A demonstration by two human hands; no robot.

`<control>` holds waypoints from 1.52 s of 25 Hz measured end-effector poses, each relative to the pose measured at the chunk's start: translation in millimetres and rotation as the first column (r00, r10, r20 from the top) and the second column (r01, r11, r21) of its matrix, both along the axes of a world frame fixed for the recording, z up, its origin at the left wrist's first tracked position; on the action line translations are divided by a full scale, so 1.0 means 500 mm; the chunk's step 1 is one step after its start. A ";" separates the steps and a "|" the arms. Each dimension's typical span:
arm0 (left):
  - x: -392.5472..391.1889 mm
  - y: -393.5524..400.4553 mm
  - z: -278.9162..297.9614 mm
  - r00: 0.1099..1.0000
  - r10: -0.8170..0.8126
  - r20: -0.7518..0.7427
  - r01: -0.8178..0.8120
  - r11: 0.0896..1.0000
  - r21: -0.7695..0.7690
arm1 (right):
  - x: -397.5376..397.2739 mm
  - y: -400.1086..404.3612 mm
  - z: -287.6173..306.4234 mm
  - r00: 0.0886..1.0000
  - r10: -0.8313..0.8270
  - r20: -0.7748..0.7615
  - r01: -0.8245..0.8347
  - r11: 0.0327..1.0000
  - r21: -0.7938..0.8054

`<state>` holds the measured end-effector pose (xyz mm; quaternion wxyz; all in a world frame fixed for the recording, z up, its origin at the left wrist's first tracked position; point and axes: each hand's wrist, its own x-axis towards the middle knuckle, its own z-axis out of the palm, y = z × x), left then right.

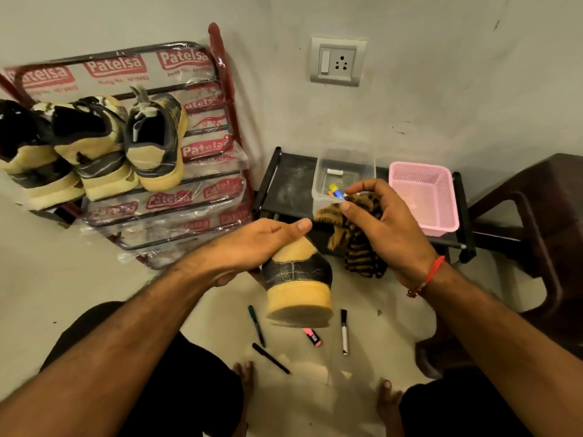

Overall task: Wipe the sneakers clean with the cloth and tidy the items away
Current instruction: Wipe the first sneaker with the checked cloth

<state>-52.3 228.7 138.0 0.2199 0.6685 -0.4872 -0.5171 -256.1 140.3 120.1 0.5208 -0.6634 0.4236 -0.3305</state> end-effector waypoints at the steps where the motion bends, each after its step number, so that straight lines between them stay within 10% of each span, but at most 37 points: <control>1: -0.004 -0.004 -0.014 0.992 -0.052 0.117 0.058 0.997 -0.055 | -0.001 -0.003 -0.004 1.000 0.006 -0.017 -0.006 1.000 0.001; 7: -0.034 -0.020 -0.034 0.740 -0.180 0.648 0.237 0.972 0.000 | -0.013 -0.014 -0.010 0.999 -0.045 0.021 0.043 0.995 0.090; 14: 0.017 -0.029 -0.041 0.977 0.211 0.022 -0.212 0.977 0.012 | -0.010 -0.010 0.006 0.987 -0.061 0.146 0.029 0.977 0.211; 17: 0.004 -0.029 -0.044 0.921 0.351 -0.169 -0.354 0.935 0.009 | -0.006 0.014 0.017 0.978 0.065 0.197 -0.085 0.992 0.098; 21: -0.053 -0.026 -0.049 0.818 0.451 -0.358 -0.480 0.877 0.007 | 0.020 0.042 0.000 0.981 0.069 -0.180 -0.162 0.803 -0.574; 25: -0.032 -0.049 -0.026 0.621 0.601 -0.504 -0.699 0.715 -0.009 | 0.039 0.073 -0.051 0.927 0.030 -0.374 -0.290 0.691 -0.663; 38: -0.072 -0.021 -0.019 0.902 0.327 -0.284 -0.414 0.841 -0.347 | 0.018 -0.020 -0.001 0.931 -0.236 -0.278 -0.082 0.607 -0.791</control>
